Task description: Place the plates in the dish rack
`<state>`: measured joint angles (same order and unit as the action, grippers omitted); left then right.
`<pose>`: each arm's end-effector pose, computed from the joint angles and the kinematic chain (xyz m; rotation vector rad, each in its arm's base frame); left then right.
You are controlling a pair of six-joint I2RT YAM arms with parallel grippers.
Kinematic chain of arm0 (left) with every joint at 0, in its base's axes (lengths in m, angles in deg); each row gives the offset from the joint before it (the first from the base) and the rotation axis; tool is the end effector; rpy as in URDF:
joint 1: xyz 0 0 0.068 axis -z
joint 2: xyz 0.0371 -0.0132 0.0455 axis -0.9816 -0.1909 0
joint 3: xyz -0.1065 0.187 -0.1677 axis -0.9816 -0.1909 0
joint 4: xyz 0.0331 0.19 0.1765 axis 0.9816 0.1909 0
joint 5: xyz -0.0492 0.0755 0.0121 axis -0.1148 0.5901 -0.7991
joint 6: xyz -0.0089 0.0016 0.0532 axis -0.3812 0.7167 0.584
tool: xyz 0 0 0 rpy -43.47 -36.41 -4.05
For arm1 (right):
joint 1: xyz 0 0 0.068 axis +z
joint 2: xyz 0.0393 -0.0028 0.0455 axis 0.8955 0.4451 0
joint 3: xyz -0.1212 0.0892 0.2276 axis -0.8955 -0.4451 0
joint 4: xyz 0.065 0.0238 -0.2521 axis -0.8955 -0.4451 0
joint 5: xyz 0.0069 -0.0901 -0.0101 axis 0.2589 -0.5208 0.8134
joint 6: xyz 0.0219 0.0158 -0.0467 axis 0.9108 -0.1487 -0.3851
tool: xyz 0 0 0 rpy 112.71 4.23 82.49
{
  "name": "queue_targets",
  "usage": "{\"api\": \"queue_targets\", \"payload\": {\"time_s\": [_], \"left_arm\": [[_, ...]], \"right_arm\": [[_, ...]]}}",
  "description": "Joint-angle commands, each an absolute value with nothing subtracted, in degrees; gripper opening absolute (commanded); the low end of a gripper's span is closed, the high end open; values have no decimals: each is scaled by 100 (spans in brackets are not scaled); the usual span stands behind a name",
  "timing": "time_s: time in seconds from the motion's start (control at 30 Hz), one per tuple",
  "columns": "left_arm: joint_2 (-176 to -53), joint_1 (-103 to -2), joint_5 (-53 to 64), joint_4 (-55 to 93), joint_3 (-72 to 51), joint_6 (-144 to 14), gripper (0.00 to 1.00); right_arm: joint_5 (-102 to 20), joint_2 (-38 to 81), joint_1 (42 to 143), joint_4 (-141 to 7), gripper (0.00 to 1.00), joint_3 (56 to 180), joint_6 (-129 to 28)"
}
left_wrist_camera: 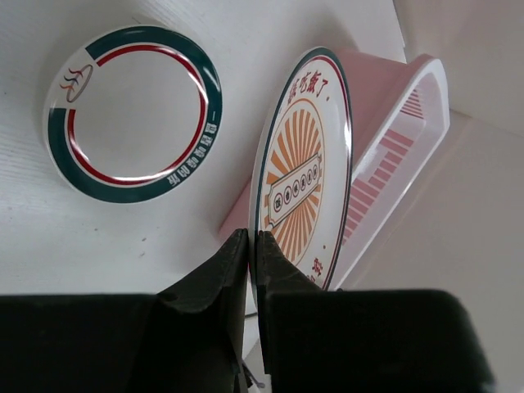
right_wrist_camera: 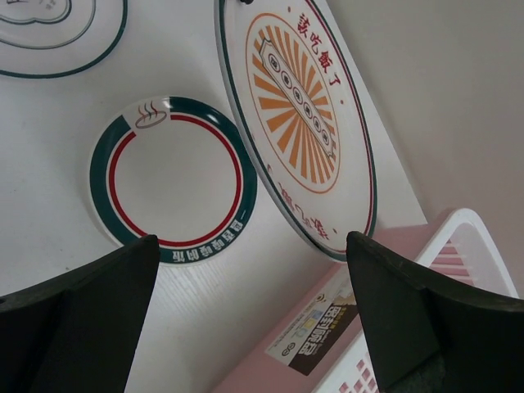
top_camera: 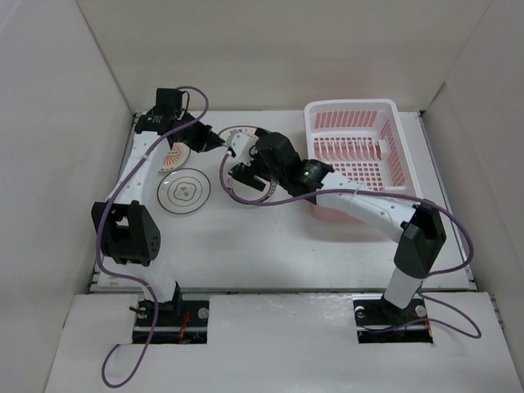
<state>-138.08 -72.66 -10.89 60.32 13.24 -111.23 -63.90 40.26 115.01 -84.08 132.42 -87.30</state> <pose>0.3824 -0.0574 0.3502 -0.8575 2.3123 -1.0344 0.2646 0.3168 0.3408 -1.1967 1.6425 -0.0403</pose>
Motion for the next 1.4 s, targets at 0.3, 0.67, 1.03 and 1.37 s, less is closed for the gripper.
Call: {"api": "queue_targets", "payload": {"time_s": [0.3,0.67,1.03,1.37], "left_arm": [[-12935,-6994,-1501,5873,1031,-11412,0],[-12828,-7047,-1431,5873,873,-11351,0],[-12881,-7179,-2132,4971,813,-11333,18],[-13373,-7055,-3427,2638,1749,-12152,100]], "right_arm": [[-6594,4266,11534,-8001,80,13706,-8676],[-6656,4266,11534,-8001,27,13583,-8333],[-6709,4161,11534,-8221,0,13583,-8114],[-7034,3441,11587,-8160,0,13380,-7587]]}}
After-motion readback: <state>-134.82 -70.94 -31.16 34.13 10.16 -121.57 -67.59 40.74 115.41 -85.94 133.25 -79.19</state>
